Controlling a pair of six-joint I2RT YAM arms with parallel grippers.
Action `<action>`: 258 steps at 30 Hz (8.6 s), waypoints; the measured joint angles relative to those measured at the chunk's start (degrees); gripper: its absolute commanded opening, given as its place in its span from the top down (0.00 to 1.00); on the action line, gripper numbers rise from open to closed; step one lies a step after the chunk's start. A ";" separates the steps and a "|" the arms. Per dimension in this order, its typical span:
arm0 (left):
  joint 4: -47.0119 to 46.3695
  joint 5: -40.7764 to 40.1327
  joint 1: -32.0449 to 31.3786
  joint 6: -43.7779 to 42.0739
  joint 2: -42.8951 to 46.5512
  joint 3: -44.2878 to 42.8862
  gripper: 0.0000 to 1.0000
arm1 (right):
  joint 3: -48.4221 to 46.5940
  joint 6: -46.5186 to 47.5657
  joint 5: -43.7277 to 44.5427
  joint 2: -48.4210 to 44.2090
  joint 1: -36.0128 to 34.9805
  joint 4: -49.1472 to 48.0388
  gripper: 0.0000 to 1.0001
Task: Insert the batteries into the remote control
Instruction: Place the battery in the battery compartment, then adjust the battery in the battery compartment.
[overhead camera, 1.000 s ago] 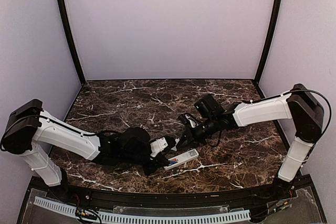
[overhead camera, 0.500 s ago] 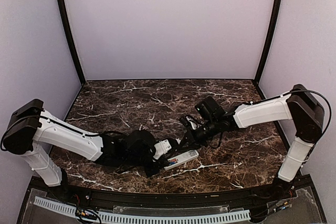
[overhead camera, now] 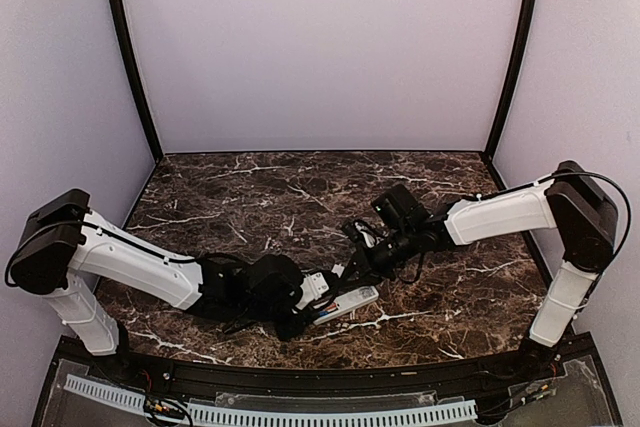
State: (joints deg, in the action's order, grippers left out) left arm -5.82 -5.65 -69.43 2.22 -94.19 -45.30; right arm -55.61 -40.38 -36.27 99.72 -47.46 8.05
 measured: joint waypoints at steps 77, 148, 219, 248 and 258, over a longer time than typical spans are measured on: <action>8.46 6.73 1.42 -3.02 6.21 -0.85 0.98 | -4.46 1.97 13.68 -2.29 0.44 14.49 0.72; 6.16 13.84 3.02 -5.53 -4.04 -5.25 1.00 | -1.68 0.63 15.17 0.72 3.30 13.20 0.78; -51.58 0.20 -0.22 -1.66 -12.35 19.21 0.59 | 5.79 -0.92 6.54 -5.01 -10.93 -9.62 0.86; -52.87 0.00 -0.22 0.61 -12.37 20.20 0.72 | 2.03 -3.45 -0.39 5.90 -11.85 -15.63 1.00; -52.85 -0.02 -0.22 0.61 -12.37 20.20 0.72 | 0.48 -3.48 0.57 8.07 -11.85 -13.05 1.00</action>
State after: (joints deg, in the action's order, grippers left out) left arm -58.67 -5.67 -69.65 2.83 -106.56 -25.10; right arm -55.13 -43.86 -35.70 107.79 -59.31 -4.99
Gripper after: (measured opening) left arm 0.362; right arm 0.004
